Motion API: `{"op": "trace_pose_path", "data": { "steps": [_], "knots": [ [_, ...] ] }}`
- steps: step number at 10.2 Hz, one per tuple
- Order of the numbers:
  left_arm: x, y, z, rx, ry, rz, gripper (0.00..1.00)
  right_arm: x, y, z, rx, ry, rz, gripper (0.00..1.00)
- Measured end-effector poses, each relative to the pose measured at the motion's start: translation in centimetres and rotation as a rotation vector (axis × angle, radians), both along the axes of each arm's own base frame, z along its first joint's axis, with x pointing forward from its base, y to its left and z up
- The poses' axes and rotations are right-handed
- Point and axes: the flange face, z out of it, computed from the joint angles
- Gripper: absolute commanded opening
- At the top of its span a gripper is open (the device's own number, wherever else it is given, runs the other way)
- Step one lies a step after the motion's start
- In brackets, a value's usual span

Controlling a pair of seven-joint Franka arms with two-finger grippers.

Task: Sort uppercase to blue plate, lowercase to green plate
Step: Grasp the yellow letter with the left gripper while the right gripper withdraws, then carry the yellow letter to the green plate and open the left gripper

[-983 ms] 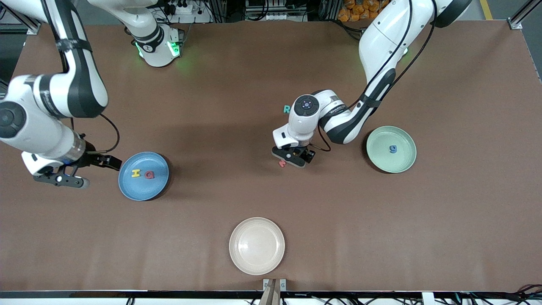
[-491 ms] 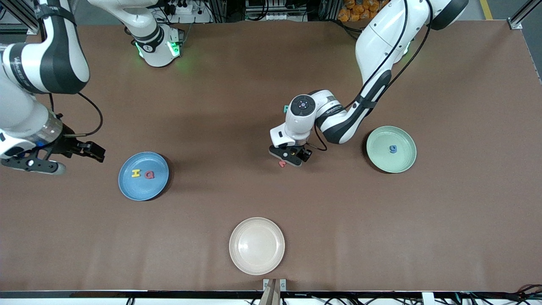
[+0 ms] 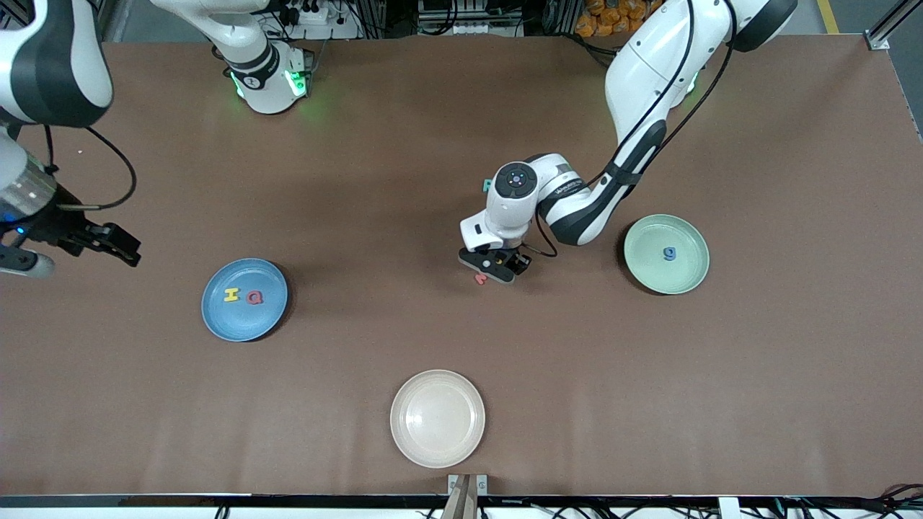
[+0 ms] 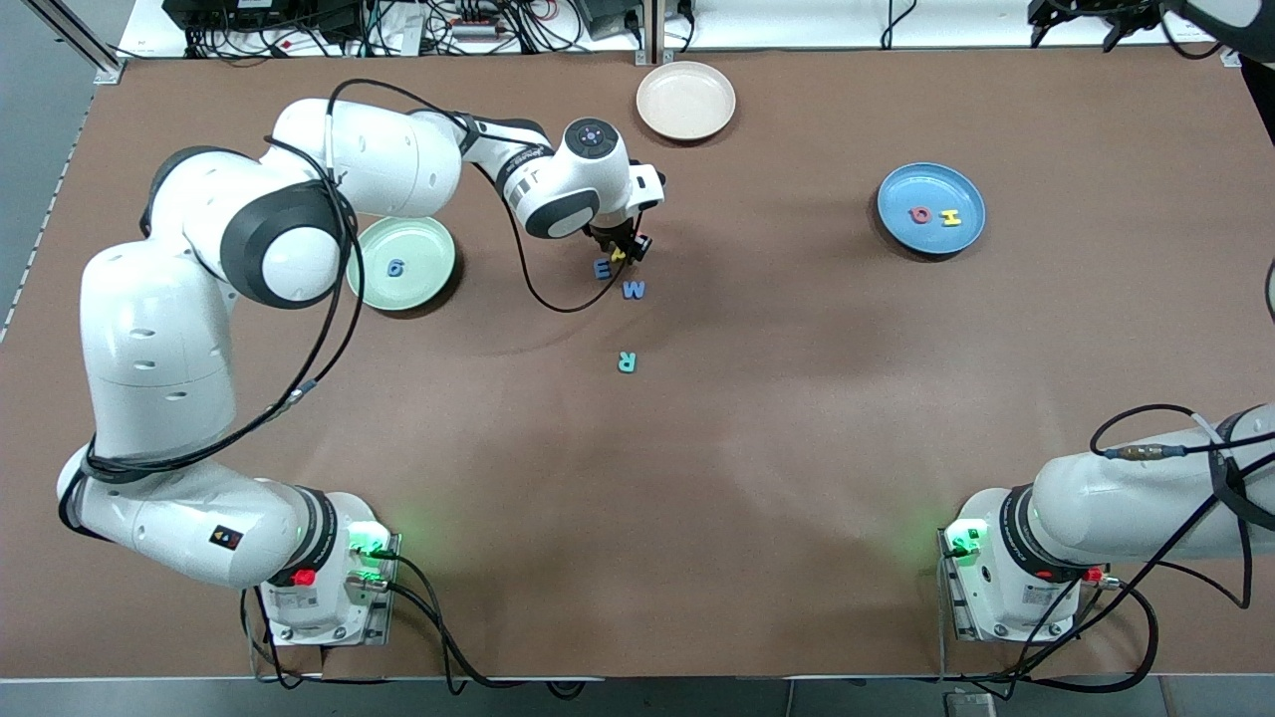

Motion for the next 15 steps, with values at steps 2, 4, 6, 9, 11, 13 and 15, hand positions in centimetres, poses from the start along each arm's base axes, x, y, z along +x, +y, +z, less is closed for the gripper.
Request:
{"op": "trace_pose_path", "data": {
  "steps": [2,4,6,9,11,13,15],
  "knots": [
    [0.1,0.0,0.1,-0.001,-0.002,0.0,0.33,-1.0,0.1,2.1,0.0,0.007,-0.002,1.0],
    [0.1,-0.1,0.2,-0.002,-0.003,0.0,0.17,-1.4,0.4,3.1,0.029,0.03,-0.005,1.0],
    [0.2,-0.1,0.3,0.003,-0.002,0.001,0.07,-1.7,1.0,3.8,0.065,0.038,0.002,1.0],
    [0.6,0.3,0.3,0.022,0.005,0.009,0.0,-2.0,2.6,4.7,0.069,0.064,0.032,1.0],
    [1.3,1.2,0.4,0.05,0.014,0.026,0.0,-2.5,4.1,5.6,0.068,0.092,0.057,1.0],
    [2.9,3.0,1.6,0.094,0.021,0.043,0.0,-3.0,4.6,7.0,0.068,0.114,0.068,1.0],
    [5.6,6.4,4.3,0.14,0.015,0.017,0.0,-3.4,5.2,7.6,0.067,0.133,0.086,1.0]
  ]
}}
